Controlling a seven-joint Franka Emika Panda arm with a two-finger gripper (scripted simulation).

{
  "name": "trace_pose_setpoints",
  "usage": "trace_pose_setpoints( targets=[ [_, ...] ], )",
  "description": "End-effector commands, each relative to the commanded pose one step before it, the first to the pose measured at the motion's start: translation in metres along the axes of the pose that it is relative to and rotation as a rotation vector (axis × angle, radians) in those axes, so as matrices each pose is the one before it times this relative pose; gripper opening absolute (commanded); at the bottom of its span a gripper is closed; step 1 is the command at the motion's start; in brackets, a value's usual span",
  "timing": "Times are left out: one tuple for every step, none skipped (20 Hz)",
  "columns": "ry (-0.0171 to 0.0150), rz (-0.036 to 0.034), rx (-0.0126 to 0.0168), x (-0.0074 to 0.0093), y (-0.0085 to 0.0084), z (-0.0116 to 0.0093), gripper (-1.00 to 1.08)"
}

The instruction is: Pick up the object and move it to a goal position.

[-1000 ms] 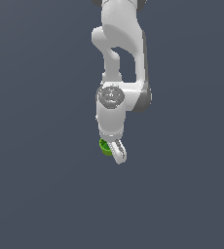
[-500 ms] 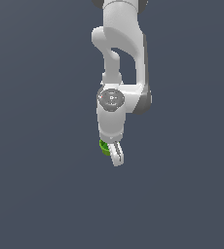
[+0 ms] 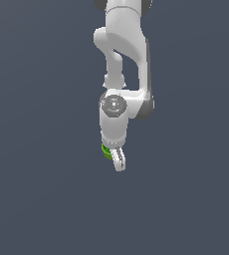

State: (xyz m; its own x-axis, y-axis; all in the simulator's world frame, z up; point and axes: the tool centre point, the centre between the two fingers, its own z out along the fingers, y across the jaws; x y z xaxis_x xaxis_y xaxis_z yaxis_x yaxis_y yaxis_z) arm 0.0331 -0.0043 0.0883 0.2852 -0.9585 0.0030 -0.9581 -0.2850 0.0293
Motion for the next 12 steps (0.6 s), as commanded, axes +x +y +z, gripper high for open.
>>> trace_pose_setpoints(
  targets=[
    [-0.00018,0.00167,-0.00126,-0.00008,0.00068,0.01059,0.28],
    [0.00003,0.00069,0.00000,0.00011,0.00015,0.00293,0.28],
    [0.00000,0.00000,0.00000,-0.00023,0.00003,0.00210,0.28],
    [0.00004,0.00069,0.00000,0.00028,0.00015,0.00125,0.28],
    [0.00000,0.00000,0.00000,-0.00005,0.00001,0.00042,0.28],
    [0.00000,0.00000,0.00000,0.00000,0.00000,0.00000,-1.00],
    [0.00000,0.00000,0.00000,0.00000,0.00000,0.00000,-1.00],
    [0.00000,0.00000,0.00000,0.00000,0.00000,0.00000,-1.00],
    [0.00000,0.00000,0.00000,0.00000,0.00000,0.00000,-1.00],
    [0.00000,0.00000,0.00000,0.00000,0.00000,0.00000,-1.00],
    [0.00000,0.00000,0.00000,0.00000,0.00000,0.00000,-1.00],
    [0.00000,0.00000,0.00000,0.00000,0.00000,0.00000,-1.00]
  ],
)
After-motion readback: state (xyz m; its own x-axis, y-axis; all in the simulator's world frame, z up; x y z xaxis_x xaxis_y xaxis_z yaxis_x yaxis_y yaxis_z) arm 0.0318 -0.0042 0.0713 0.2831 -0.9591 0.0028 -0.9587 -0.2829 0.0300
